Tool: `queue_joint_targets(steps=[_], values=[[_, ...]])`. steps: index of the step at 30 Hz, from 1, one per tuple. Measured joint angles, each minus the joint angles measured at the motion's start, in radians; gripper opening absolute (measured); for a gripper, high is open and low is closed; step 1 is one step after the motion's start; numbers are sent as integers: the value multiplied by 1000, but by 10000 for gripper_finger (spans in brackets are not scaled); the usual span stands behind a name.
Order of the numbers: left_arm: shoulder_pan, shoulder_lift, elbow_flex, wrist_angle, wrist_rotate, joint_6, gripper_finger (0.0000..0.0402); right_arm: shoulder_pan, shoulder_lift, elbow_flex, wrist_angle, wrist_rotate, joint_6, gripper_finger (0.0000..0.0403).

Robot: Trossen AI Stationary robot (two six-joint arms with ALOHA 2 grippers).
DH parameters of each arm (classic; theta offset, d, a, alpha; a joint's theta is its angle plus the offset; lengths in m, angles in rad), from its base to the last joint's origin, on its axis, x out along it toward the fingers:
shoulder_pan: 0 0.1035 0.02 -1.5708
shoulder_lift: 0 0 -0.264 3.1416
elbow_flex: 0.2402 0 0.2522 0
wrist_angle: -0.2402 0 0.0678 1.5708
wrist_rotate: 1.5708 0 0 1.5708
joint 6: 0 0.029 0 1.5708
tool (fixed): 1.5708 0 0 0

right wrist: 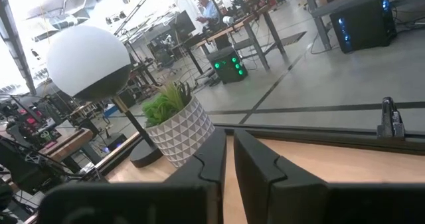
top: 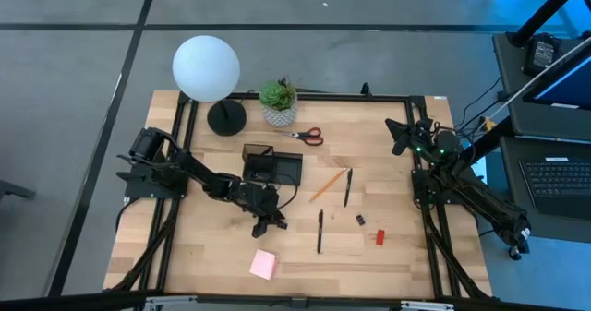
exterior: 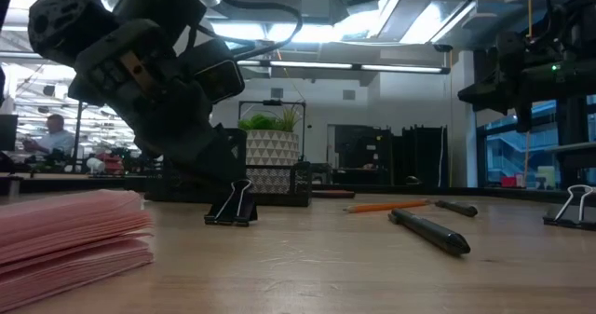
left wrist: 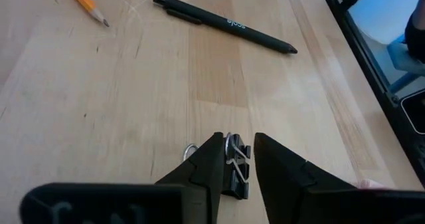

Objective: Pick and place office supplies into organizer
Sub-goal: Put the black binder clip into the black desk organizer

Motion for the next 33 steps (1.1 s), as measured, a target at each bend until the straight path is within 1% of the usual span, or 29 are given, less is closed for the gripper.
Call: queue_joint_targets(steps=[8,11,14,17,19,22,24,26,30,33], values=[[0,-1,0,-4,0,1,25,0,0,0,0,0,0,35],[0,-2,0,-3,23,32,6,0,0,0,0,0,0,35],[0,-6,2,3,27,55,4,0,0,0,0,0,0,35],[0,-40,2,-11,46,83,4,0,0,0,0,0,0,35],[0,-82,2,-42,50,107,4,0,0,0,0,0,0,35],[0,-169,2,-131,42,145,4,0,0,0,0,0,0,35],[0,-244,2,-220,0,171,3,0,0,0,0,0,0,35],[0,-322,2,-317,-67,206,3,0,0,0,0,0,0,35],[0,-461,2,-510,-245,278,3,0,0,0,0,0,-1,35],[0,-518,2,-617,-388,342,3,0,0,0,0,0,-1,35]])
